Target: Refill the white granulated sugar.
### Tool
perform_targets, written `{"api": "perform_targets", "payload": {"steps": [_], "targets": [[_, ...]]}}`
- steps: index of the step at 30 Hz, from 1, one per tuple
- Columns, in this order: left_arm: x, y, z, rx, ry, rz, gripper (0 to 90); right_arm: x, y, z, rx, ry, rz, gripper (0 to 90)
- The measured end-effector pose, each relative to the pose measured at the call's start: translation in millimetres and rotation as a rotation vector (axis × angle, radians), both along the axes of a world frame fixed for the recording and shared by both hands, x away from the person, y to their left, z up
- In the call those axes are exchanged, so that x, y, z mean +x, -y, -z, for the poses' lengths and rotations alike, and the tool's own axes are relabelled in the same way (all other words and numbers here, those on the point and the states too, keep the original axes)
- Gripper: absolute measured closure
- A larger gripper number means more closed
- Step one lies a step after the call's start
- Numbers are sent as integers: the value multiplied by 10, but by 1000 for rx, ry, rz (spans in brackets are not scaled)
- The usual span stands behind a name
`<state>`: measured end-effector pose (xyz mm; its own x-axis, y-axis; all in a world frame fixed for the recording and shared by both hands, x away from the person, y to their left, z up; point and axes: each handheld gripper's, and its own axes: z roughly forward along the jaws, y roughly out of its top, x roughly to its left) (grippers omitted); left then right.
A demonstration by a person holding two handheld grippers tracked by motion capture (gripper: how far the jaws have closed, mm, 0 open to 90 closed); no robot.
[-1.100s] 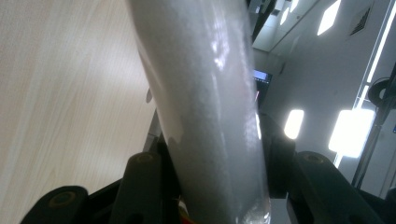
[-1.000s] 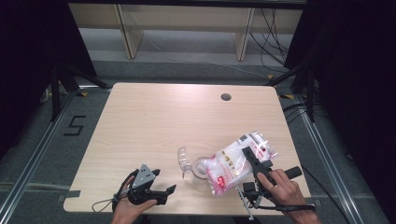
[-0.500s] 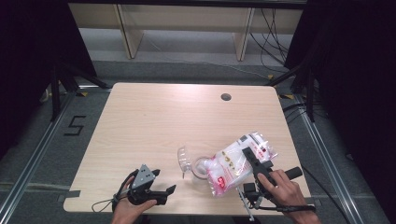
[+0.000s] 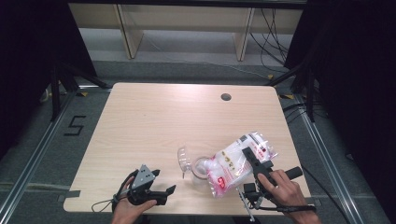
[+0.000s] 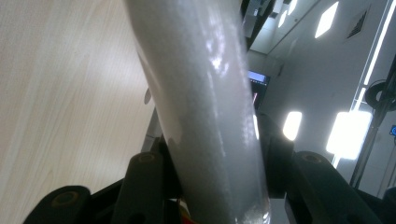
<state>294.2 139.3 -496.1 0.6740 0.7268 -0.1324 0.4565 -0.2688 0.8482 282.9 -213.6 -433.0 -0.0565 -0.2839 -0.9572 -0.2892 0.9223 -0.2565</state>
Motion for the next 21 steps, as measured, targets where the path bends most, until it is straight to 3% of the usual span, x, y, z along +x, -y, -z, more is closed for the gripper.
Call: {"api": "perform_targets", "payload": {"steps": [21], "targets": [[2, -15, -10, 16, 9, 11, 179, -4, 1, 5, 19, 1, -2, 636]]}}
